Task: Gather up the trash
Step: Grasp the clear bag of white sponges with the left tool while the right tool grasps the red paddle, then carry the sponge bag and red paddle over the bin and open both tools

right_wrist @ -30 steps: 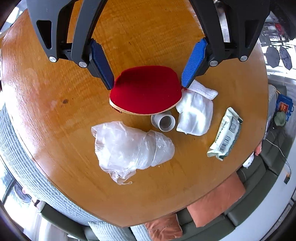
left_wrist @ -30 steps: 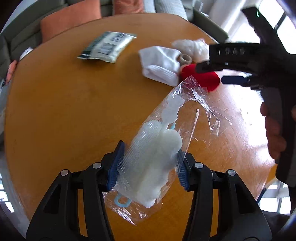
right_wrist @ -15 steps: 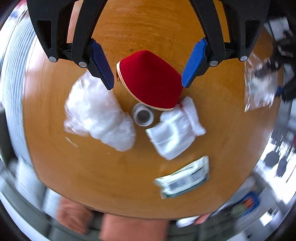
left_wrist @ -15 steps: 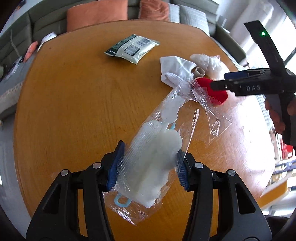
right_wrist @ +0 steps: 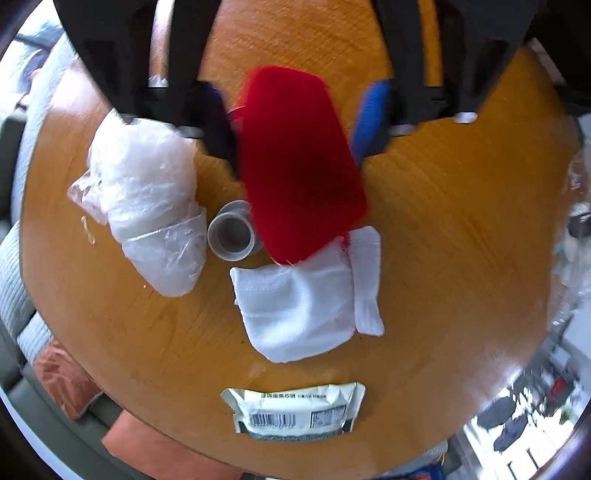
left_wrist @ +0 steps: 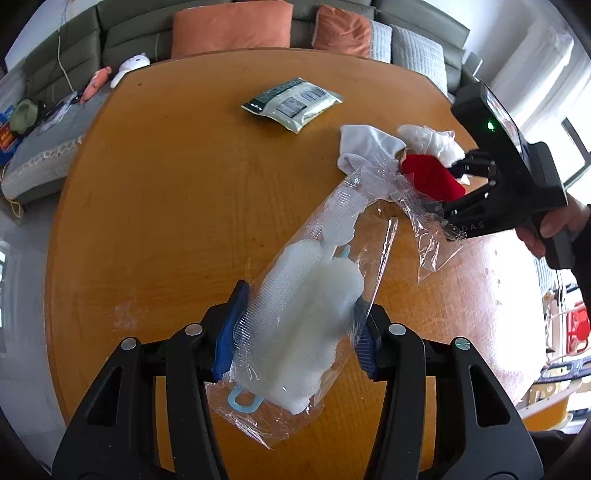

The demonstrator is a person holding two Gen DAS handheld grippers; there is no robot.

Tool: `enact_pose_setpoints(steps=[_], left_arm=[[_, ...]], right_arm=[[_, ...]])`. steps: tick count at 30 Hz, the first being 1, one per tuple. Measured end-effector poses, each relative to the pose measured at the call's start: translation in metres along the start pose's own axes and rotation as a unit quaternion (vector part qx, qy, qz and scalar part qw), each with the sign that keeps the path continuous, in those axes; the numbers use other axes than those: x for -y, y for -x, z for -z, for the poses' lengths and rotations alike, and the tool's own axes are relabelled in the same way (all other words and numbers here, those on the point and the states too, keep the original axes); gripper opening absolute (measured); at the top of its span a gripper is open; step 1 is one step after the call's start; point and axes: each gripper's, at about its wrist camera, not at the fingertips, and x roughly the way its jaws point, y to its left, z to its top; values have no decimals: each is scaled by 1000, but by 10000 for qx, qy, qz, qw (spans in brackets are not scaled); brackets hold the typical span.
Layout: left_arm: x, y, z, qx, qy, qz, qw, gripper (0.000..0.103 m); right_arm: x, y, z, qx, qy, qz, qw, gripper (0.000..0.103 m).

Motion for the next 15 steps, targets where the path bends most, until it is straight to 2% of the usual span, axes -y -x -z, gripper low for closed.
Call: enact_pose_setpoints(steps=[8, 15], left_arm=[[-17, 3, 4, 80, 32, 127, 9999, 51], [-50, 18, 10, 285, 67, 229, 9993, 51]], right_arm=[[-34, 33, 11, 479, -220, -135, 9985, 43], [-92, 51, -18, 692, -177, -141, 9973, 43]])
